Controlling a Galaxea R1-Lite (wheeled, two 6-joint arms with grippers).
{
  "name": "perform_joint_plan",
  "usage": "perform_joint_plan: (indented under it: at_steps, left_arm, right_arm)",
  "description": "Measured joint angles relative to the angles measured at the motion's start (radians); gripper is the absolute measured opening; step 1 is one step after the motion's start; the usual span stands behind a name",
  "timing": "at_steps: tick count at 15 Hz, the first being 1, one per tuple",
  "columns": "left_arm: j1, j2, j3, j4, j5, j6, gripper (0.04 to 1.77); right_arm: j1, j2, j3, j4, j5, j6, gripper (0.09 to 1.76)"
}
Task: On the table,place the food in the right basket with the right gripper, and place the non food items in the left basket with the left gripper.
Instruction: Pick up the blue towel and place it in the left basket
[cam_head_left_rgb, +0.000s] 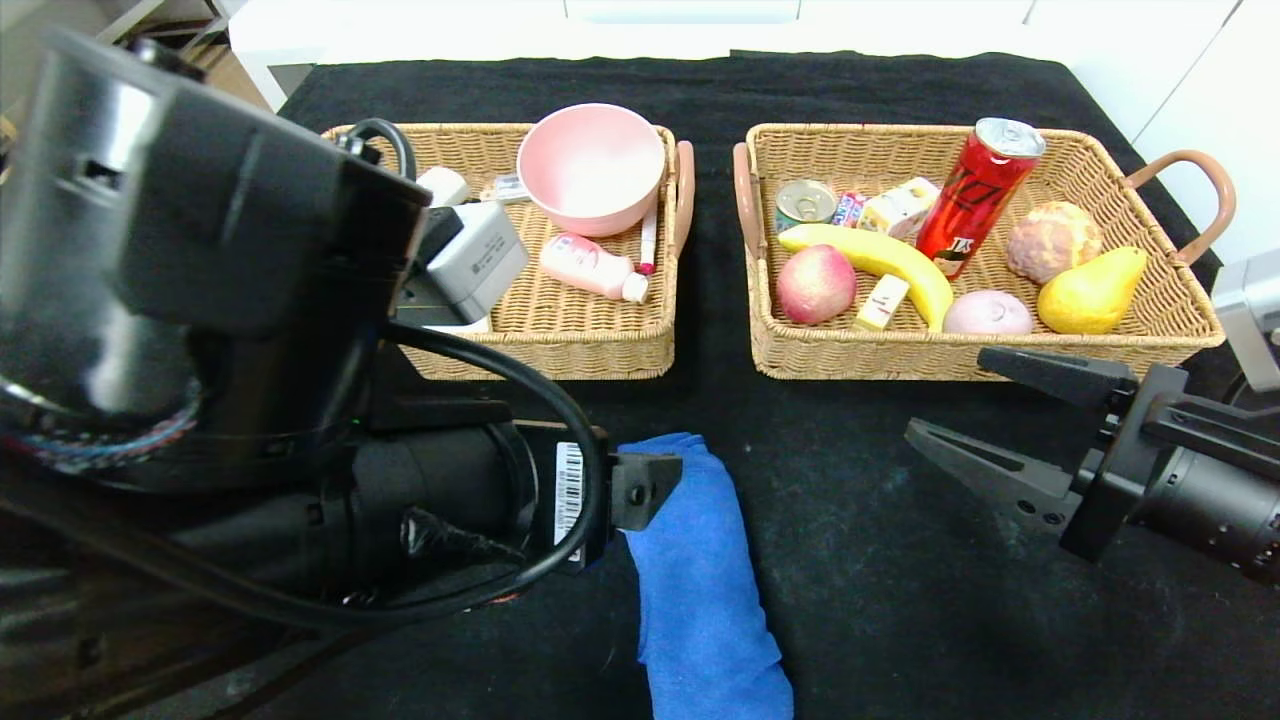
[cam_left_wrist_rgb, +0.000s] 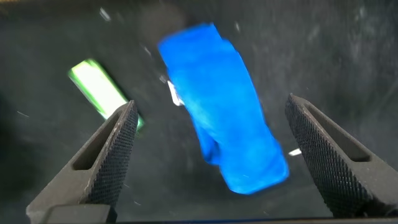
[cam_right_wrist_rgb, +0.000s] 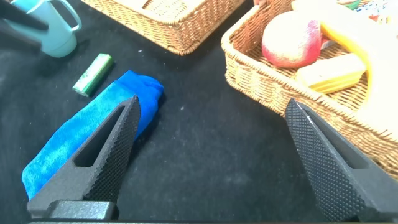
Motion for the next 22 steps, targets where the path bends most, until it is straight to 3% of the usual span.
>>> perform_joint_plan:
  at_steps: [5, 8, 22]
  left_arm:
    - [-0.036, 0.114, -0.089, 0.150, -0.016, -0.125, 1.72]
    - [-0.048, 0.162, -0.108, 0.200, -0.019, -0.145, 1.72]
    - [-0.071, 0.309, -0.142, 0.209, -0.006, -0.176, 1.72]
  right_arm:
    - [-0.005, -0.001, -0.006, 0.001, 0.000, 0.000, 1.70]
    - [-0.007, -0.001, -0.006, 0.001, 0.000, 0.000, 1.70]
    - [-0.008, -0.001, -0.007, 0.001, 0.001, -0.001, 1.71]
